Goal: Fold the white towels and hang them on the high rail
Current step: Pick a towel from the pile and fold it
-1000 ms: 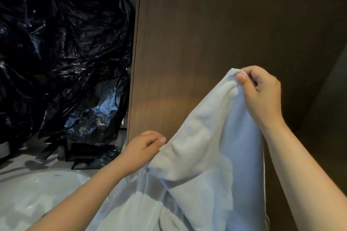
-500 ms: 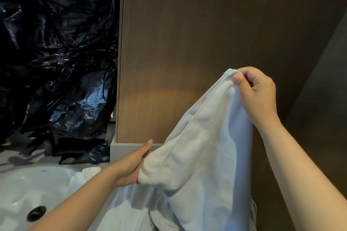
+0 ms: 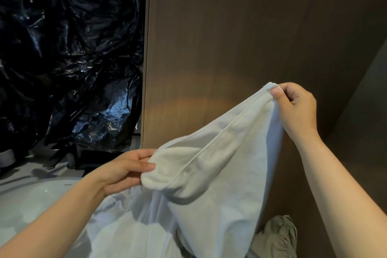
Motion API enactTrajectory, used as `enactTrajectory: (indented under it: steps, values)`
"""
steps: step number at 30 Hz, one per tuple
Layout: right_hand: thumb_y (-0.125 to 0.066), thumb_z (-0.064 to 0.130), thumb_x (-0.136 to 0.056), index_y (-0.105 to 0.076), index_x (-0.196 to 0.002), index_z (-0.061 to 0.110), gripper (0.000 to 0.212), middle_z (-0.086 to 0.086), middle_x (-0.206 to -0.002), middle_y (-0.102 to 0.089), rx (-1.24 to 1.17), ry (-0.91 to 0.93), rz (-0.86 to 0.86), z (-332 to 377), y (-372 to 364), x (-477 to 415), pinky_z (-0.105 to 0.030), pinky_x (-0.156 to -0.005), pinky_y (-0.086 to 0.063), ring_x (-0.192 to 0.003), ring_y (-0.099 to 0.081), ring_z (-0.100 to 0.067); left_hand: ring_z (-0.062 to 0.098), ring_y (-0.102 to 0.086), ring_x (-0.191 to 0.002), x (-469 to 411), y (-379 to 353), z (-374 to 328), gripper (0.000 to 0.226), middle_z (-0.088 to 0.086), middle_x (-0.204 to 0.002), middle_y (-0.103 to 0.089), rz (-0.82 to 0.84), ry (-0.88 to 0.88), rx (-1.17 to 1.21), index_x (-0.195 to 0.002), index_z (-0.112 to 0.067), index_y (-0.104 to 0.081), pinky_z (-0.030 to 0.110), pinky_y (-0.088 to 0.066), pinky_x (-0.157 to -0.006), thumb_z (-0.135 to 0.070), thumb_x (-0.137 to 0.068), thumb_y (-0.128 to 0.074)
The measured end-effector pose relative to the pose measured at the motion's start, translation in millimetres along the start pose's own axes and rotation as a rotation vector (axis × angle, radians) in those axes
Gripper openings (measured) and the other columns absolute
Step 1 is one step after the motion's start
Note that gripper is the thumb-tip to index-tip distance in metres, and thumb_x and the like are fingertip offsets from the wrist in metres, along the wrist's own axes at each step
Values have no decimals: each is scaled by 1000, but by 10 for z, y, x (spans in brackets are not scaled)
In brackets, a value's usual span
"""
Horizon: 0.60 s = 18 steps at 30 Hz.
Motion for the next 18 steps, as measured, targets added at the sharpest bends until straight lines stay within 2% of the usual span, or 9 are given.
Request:
enactTrajectory:
  steps: [2, 4, 6, 8, 9, 11, 14, 16, 18]
  values:
    - [-55, 33, -98, -66, -89, 23, 17, 15, -81, -64, -2, -1, -12, 8, 11, -9, -17, -65, -47, -81, -60, 3, 33, -67, -103, 24, 127, -157, 64, 22, -120, -65, -135, -52, -49, -125, -1, -60, 38, -60, -77, 3, -65, -82]
    - [-56, 34, -98, -66, -89, 23, 17, 15, -81, -64, -4, -2, -19, 10, 14, -11, -17, -65, -46, -81, -60, 5, 27, -71, -86, 76, 208, -357, 52, 20, -107, -71, -290, -109, -212, -116, -1, -65, 32, -61, -68, 7, -66, -77]
    - [-57, 34, -97, -67, -89, 23, 17, 15, -81, -64, -3, -6, -16, 9, 2, 4, -17, -64, -46, -83, -60, 4, 23, -72, -76, 139, 275, -599, 41, 17, -95, -74, -470, -188, -462, -103, -3, -70, 29, -61, -64, 7, -65, -80]
    - [-57, 35, -97, -66, -89, 24, 16, 16, -82, -64, 5, -17, -30, -4, 22, 14, -15, -63, -44, -83, -60, 4, 23, -72, -76, 184, 296, -778, 33, 12, -87, -75, -581, -228, -609, -95, -8, -73, 31, -60, -68, 0, -65, -84]
    - [-57, 35, -97, -66, -89, 25, 15, 16, -82, -64, 9, -28, -44, -20, 49, 12, -14, -63, -43, -82, -61, 3, 25, -72, -80, 174, 289, -789, 32, 12, -89, -75, -561, -200, -585, -96, -8, -73, 33, -60, -72, -5, -66, -85]
    - [-57, 34, -98, -65, -89, 26, 14, 15, -83, -64, 12, -47, -76, -59, 118, -3, -14, -64, -41, -79, -61, 0, 25, -72, -91, 134, 180, -690, 34, 13, -101, -74, -386, -93, -369, -102, -8, -74, 32, -60, -74, -13, -70, -81]
    - [-56, 33, -98, -65, -88, 26, 15, 17, -81, -63, -2, -66, -111, -89, 186, -32, -15, -64, -42, -79, -60, 2, 23, -72, -95, 136, -28, -631, 32, 15, -108, -72, -213, -68, -107, -105, -6, -74, 23, -57, -68, -2, -73, -72]
    - [-56, 33, -98, -66, -88, 25, 16, 17, -81, -63, 1, -66, -111, -84, 180, -46, -16, -64, -43, -79, -60, 4, 23, -72, -95, 130, -44, -625, 39, 15, -109, -72, -226, -88, -36, -109, -3, -71, 23, -57, -67, 6, -71, -68]
    - [-56, 34, -98, -66, -88, 26, 16, 18, -81, -63, -8, -76, -116, -104, 176, -53, -16, -64, -44, -81, -60, 8, 22, -73, -89, 140, 55, -654, 42, 13, -103, -74, -344, -133, -112, -107, -4, -69, 23, -58, -65, 12, -69, -70]
Point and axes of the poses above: each hand's wrist, its own x-axis away from the middle knuckle, its own y-axis out of the back of the hand, z = x × y, the point moved 9 cm from there along -x, towards the middle knuckle
